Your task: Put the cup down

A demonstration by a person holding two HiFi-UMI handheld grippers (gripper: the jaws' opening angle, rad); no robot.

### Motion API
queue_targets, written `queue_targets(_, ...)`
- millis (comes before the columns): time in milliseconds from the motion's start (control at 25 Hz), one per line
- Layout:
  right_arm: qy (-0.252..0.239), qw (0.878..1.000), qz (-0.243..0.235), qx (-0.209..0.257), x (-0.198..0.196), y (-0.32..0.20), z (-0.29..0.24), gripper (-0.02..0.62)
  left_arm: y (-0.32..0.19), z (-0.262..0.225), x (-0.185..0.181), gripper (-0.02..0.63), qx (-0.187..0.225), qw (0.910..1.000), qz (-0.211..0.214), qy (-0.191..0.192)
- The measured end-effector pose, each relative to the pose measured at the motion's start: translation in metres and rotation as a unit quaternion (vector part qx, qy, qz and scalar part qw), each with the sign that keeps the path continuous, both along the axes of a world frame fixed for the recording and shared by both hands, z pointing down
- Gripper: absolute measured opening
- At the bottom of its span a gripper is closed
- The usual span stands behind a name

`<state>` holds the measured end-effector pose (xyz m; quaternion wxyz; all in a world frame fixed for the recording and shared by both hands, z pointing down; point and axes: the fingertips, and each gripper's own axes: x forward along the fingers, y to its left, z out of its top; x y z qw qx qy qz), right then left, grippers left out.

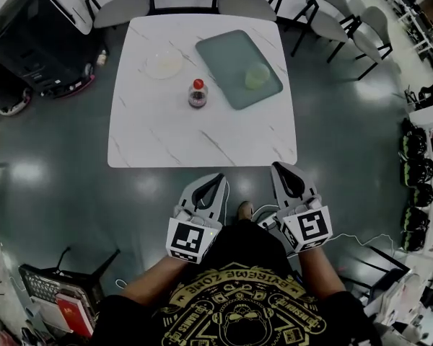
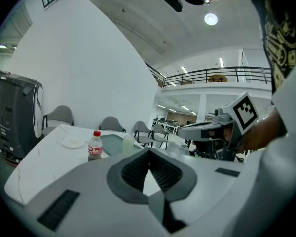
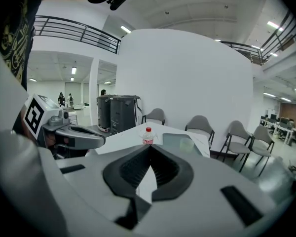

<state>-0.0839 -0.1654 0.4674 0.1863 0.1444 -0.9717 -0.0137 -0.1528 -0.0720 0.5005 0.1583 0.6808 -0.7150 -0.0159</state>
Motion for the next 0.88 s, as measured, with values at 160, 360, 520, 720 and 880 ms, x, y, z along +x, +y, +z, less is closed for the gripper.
queue_targets(160, -0.008, 1.000, -0.008, -0.013, 0.028, 0.004, 0.002, 0.006, -0.004, 0.008, 0.027, -0.005, -0.019, 0.9998, 0.003, 0.000)
queue_targets(360, -0.022, 0.999, -0.021, -0.024, 0.061, -0.004, -0.002, 0.006, -0.014, -0.004, 0.057, -0.005, -0.025, 0.9994, -0.025, 0.002)
queue_targets(520, -0.020, 0.998, -0.038, -0.038, 0.088, -0.008, 0.003, 0.006, -0.014, -0.005, 0.081, -0.005, -0.040, 0.9972, -0.063, 0.000)
queue_targets(720, -0.024, 0.991, -0.094, -0.091, 0.116, -0.007, 0.034, 0.006, -0.014, -0.004, 0.103, -0.005, -0.066, 0.9916, -0.110, -0.014)
queue_targets(880, -0.008, 0.986, -0.146, -0.075, 0.126, 0.004, 0.054, 0.006, 0.000, 0.004, 0.112, -0.005, -0.089, 0.9885, -0.120, -0.028)
